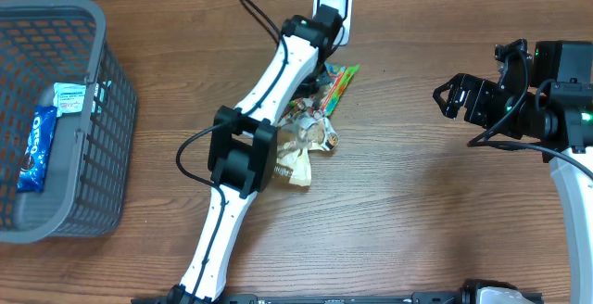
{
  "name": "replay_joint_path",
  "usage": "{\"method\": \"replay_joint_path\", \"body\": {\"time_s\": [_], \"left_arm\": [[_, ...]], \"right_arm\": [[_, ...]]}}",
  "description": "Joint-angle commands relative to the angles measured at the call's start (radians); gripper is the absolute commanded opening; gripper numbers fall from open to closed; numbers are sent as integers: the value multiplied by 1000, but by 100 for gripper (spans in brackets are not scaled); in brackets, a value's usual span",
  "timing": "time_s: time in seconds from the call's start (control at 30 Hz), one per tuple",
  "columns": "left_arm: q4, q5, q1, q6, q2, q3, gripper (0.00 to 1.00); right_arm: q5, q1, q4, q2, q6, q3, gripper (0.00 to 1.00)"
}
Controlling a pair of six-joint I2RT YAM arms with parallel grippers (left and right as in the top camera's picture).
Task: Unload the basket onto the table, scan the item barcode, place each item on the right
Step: 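Push the Haribo bag with the left gripper toward the bread bag, then move the left gripper back over the basket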
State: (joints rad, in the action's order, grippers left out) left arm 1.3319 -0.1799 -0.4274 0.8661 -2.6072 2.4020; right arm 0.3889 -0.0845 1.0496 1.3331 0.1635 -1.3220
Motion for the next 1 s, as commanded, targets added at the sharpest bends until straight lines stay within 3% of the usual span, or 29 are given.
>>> {"method": "replay_joint_path", "body": {"time_s": [0.0, 0.33, 0.7, 0.97], "left_arm": [[43, 11, 31, 13, -57, -11, 4], [151, -11, 53, -83, -17, -10, 4], [294, -8, 56, -332, 14, -10, 4], [300, -3, 73, -511, 87, 48, 4]], "right_arm": [[5, 5, 1, -2, -8, -27, 100], [5, 5, 6, -2, -8, -27, 100], [6, 5, 14, -2, -8, -27, 100], [5, 5, 19, -2, -8, -27, 100]]}}
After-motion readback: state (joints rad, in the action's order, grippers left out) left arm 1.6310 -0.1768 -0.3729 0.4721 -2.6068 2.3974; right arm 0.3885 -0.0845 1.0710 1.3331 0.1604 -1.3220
